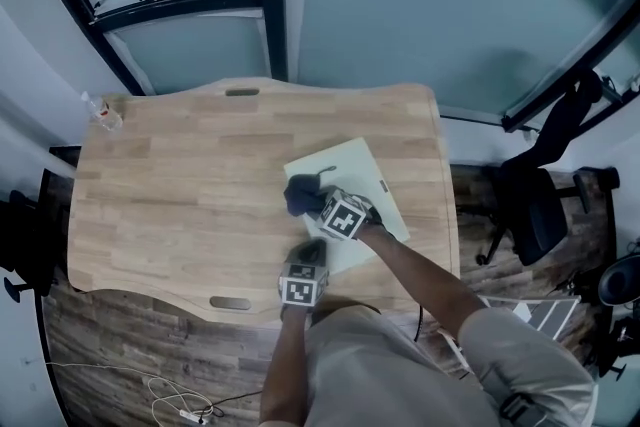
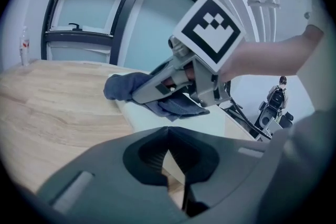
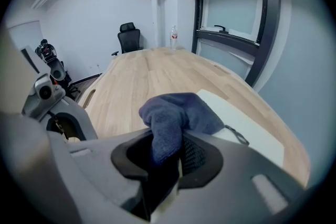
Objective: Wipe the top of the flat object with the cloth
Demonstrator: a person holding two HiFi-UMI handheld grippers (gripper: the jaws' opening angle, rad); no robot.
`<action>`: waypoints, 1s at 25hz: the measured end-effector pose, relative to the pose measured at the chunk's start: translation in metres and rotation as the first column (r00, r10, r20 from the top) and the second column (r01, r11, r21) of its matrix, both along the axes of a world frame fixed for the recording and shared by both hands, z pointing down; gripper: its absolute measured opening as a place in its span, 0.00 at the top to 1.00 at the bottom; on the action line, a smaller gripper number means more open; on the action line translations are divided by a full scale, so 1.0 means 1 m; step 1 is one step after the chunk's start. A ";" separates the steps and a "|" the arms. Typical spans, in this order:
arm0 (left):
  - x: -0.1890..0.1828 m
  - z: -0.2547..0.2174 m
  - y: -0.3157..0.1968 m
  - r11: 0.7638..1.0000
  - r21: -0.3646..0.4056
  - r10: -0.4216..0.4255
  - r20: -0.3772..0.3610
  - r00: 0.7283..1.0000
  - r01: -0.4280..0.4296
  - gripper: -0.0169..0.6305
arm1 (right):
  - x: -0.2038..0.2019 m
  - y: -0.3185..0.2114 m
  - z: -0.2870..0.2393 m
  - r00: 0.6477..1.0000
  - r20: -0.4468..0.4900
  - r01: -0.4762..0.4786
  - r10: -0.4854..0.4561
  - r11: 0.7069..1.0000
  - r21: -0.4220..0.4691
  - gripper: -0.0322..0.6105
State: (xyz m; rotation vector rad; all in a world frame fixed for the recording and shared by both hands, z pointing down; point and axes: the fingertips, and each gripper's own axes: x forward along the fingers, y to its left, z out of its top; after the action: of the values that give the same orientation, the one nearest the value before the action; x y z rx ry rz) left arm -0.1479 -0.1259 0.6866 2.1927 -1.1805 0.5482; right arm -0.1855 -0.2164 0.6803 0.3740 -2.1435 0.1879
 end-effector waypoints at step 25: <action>-0.002 0.000 0.004 0.998 0.064 -0.025 0.110 0.994 0.018 0.96 | 0.072 -0.098 -0.003 0.902 0.091 -0.430 0.421 0.893 0.132 0.79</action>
State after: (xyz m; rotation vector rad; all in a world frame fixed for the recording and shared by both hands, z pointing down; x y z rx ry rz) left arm -0.1495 -0.1222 0.6861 2.2241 -1.2944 0.6388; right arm -0.1136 -0.3147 0.6769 0.9401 -2.1146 0.2910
